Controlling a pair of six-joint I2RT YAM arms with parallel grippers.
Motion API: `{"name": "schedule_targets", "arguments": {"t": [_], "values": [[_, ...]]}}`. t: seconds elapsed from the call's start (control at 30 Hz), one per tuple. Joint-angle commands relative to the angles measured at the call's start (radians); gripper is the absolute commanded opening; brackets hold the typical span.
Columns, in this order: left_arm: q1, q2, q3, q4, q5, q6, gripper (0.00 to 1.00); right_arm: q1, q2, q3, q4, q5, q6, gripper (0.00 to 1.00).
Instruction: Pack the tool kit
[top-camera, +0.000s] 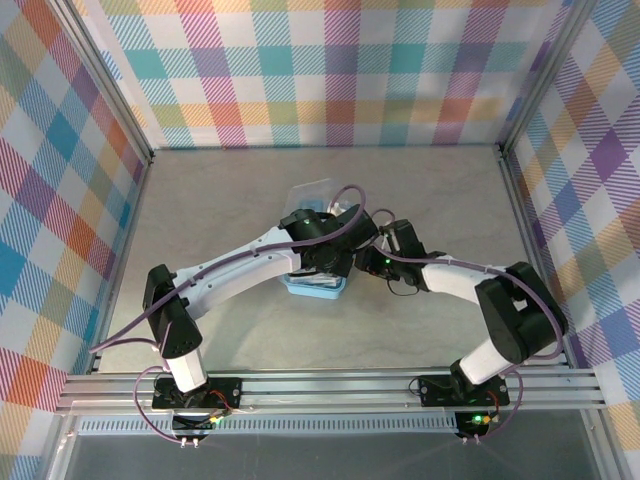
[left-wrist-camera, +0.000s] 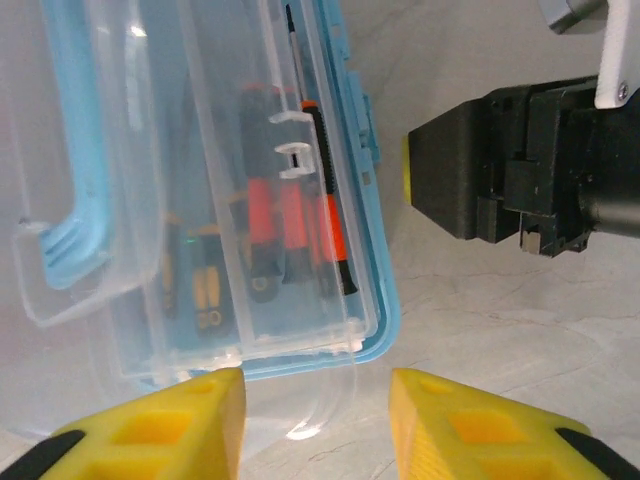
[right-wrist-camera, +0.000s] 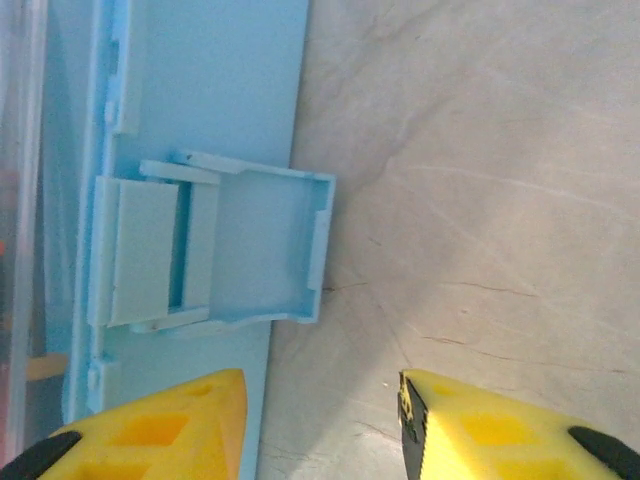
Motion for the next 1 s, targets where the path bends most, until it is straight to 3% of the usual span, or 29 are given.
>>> {"name": "schedule_targets", "arguments": {"t": [0.0,0.2,0.43,0.7,0.97], "values": [[-0.002,-0.041,0.045,-0.006,0.001,0.01,0.48,-0.02,-0.04,-0.022,-0.005,0.046,0.023,0.46],[0.004,-0.039,0.085,-0.022,-0.044,0.037,0.62,-0.035,-0.066,-0.034,-0.01,0.055,0.025,0.47],[0.123,-0.002,0.099,-0.058,-0.057,0.084,0.74,-0.038,-0.088,-0.046,-0.003,0.057,0.018,0.5],[0.273,0.122,0.14,-0.067,0.032,0.181,0.82,-0.041,-0.125,-0.064,0.003,0.077,0.004,0.65],[0.305,0.179,0.122,-0.005,0.136,0.208,0.87,-0.045,-0.125,-0.064,0.006,0.069,-0.002,0.7]]}}
